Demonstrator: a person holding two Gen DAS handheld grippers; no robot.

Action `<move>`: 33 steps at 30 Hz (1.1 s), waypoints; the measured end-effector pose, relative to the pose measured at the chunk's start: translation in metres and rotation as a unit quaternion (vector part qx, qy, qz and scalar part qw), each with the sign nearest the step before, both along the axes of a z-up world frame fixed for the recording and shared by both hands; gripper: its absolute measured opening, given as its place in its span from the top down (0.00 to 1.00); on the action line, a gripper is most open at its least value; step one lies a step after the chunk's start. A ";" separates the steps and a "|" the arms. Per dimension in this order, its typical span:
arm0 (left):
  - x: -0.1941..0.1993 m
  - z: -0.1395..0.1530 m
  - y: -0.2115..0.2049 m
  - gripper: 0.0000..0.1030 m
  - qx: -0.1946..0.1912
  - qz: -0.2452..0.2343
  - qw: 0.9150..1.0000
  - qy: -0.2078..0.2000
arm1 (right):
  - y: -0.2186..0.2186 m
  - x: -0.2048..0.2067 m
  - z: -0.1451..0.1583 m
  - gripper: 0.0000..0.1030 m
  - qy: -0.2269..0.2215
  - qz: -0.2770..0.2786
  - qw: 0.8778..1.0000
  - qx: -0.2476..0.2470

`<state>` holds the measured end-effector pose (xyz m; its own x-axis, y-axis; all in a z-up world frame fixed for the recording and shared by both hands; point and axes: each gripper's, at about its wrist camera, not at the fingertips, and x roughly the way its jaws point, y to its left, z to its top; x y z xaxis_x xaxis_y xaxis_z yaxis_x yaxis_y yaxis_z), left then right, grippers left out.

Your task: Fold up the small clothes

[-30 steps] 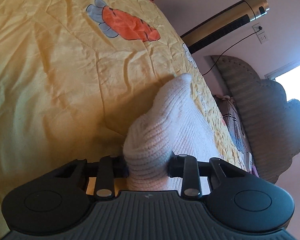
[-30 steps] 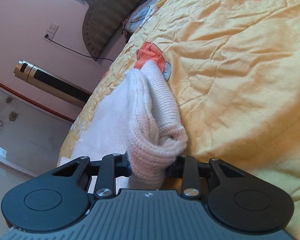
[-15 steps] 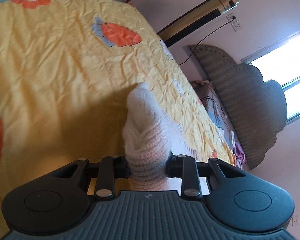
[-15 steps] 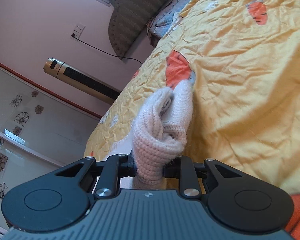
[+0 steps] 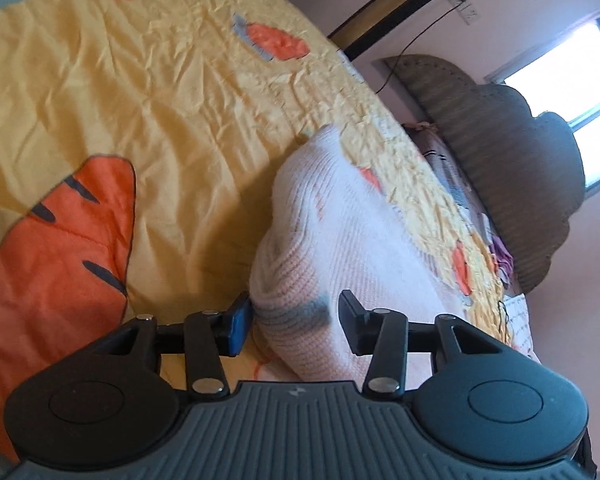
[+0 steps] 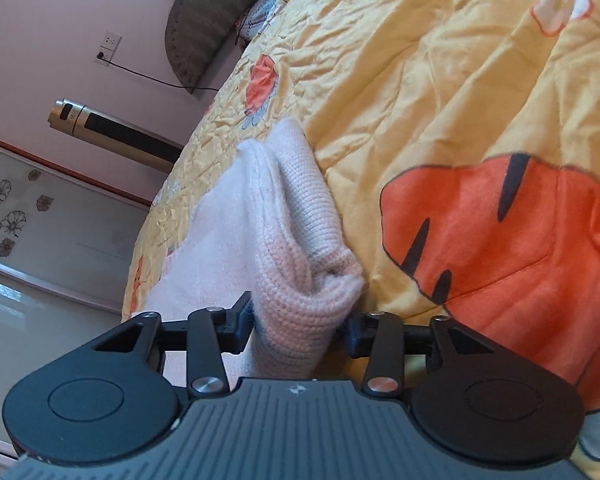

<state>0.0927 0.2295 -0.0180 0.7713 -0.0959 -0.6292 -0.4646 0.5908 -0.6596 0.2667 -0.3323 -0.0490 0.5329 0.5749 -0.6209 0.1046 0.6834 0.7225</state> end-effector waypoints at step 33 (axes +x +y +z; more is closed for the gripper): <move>0.217 -0.019 -0.033 0.29 0.304 -0.114 0.942 0.089 | 0.100 0.188 -0.005 0.62 -0.088 0.245 0.945 -0.199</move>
